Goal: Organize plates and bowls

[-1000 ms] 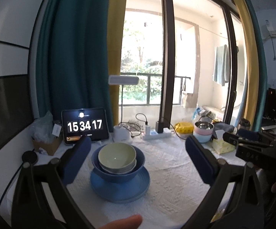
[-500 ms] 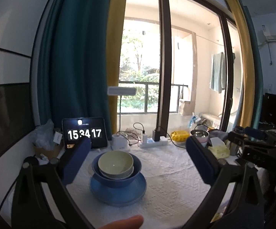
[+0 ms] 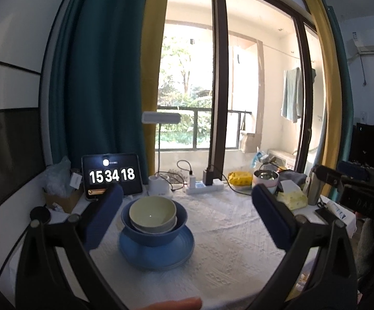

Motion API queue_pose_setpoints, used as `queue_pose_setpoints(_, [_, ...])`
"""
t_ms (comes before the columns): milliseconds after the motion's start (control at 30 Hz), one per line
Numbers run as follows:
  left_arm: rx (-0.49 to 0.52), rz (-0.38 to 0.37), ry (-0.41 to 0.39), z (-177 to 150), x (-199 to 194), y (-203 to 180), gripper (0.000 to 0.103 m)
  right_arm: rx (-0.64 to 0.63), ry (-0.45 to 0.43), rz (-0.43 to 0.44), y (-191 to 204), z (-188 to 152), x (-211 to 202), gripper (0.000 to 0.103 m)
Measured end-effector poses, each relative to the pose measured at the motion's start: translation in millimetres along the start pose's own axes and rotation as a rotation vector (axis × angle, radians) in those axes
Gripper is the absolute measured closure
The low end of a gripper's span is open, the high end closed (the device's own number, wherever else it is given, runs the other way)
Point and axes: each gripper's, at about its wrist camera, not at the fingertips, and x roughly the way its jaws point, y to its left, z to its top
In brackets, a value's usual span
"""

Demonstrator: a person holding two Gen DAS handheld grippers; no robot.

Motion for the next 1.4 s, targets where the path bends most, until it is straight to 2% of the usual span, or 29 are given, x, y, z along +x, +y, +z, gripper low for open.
queue_pose_setpoints(533, [-0.006,0.005,0.013,-0.2,1.3,1.6,0.002,-0.007,0.016,0.012,7.3,-1.4,6.2,0.032])
queue_pose_setpoints(733, [0.014,0.033,0.028,-2.4,5.0,-0.7,0.002,-0.002,0.024,0.000,7.2,-2.5,8.5,0.032])
queue_pose_setpoints(1400, [-0.008,-0.023,0.045,-7.6,8.4,-2.9,0.002,0.006,0.035,-0.013,6.1,-7.1,11.7,0.032])
